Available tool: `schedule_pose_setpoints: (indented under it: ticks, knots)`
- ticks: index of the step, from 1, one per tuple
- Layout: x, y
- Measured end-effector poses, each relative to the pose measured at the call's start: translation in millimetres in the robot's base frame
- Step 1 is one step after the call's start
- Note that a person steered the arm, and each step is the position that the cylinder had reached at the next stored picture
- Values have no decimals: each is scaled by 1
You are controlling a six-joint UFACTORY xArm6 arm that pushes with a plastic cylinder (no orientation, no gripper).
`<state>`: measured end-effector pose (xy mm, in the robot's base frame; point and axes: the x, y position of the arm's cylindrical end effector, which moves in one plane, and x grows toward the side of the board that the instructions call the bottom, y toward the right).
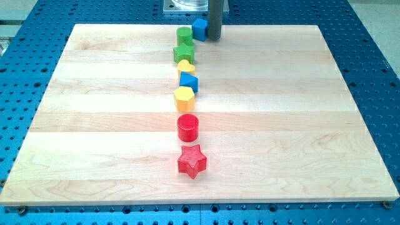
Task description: Move the cube to the top of the green circle
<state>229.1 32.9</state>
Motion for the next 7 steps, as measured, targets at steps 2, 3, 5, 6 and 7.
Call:
schedule_pose_setpoints:
  ticks: [2,3,5,6,7]
  knots:
    - [-4,6]
    - [-10,10]
    - [-24,3]
    - [-27,-12]
    - [-28,-20]
